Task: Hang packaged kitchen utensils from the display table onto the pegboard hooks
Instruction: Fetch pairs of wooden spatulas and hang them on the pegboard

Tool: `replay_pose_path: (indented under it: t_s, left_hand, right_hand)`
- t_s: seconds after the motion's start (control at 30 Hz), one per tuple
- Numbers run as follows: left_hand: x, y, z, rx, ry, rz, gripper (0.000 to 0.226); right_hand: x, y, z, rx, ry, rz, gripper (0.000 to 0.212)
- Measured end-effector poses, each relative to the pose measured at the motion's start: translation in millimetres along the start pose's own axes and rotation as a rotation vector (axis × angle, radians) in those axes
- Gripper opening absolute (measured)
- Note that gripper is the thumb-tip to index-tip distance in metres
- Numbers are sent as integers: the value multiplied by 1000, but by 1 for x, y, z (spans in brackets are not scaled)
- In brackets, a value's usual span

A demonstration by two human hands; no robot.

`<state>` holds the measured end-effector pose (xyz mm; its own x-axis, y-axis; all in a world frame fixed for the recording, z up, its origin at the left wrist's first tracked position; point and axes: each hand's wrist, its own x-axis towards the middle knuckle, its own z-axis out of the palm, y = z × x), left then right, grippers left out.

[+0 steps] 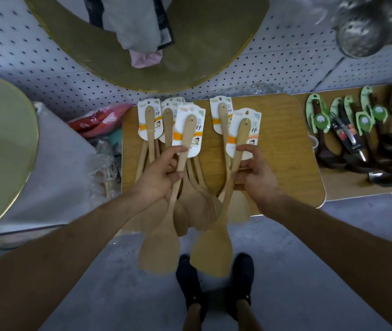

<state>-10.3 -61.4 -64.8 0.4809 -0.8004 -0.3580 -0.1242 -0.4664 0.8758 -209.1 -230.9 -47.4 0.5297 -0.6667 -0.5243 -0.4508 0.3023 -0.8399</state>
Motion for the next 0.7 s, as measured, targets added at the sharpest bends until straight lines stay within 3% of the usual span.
replay_pose_path:
  t_s: [0.23,0.7]
  left_hand:
    - [-55,55,28,7,-125,78,66]
    - [-109,261,124,95,-394,371,74]
  right_hand:
    - [-100,-16,-41,51,-3,-95,77]
    - [-263,-69,-177,151,409,-280,80]
